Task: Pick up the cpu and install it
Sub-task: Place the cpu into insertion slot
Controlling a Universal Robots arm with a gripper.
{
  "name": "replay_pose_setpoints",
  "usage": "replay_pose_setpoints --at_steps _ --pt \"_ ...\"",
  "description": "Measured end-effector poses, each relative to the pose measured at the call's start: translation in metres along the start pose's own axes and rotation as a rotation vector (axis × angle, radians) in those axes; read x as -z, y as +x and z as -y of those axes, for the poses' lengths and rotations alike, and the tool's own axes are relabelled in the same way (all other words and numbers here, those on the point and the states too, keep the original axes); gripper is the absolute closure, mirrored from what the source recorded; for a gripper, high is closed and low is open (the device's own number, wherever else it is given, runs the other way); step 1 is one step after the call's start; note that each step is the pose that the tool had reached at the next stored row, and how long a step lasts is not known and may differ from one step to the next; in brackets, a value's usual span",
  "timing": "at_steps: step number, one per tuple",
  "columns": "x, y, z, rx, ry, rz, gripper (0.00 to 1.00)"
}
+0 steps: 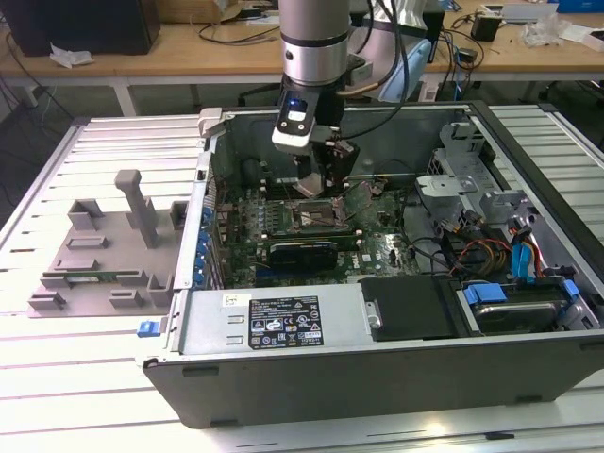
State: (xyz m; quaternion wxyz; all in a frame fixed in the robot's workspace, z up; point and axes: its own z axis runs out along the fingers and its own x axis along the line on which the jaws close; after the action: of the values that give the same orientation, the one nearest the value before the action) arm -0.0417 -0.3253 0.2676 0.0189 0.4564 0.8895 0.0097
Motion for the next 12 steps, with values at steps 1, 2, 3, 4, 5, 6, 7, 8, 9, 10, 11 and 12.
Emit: replay_pose_setpoints --at_steps 1,2,3,4,5,6,7,8,9,10,11,12 --pt "-0.0001 0.0000 0.0000 -0.015 0.0003 0.0005 0.45" --pt "-0.0002 0.0000 0.0000 -0.046 0.0011 0.0016 0.45" --pt "-0.0003 0.0000 0.0000 -0.092 0.0022 0.0032 0.45" --pt "-0.0004 0.0000 0.0000 -0.124 0.0030 0.0043 0.45" --pt "-0.0005 0.0000 0.0000 -0.158 0.0039 0.0055 0.45" --pt "-0.0006 0.0000 0.0000 -0.192 0.0047 0.0066 0.45" --pt "-0.0007 0.0000 0.0000 -0.216 0.0053 0.0075 0.45" --pt "-0.0008 0.0000 0.0000 -0.245 0.0061 0.0085 0.45" --pt "-0.0009 0.0000 0.0000 -0.271 0.0067 0.0094 0.45" --pt "-0.0011 0.0000 0.0000 -0.316 0.0078 0.0110 0.45" --pt "-0.0012 0.0000 0.0000 -0.333 0.0082 0.0115 0.45" --pt "-0.0012 0.0000 0.0000 -0.349 0.0087 0.0121 0.45"
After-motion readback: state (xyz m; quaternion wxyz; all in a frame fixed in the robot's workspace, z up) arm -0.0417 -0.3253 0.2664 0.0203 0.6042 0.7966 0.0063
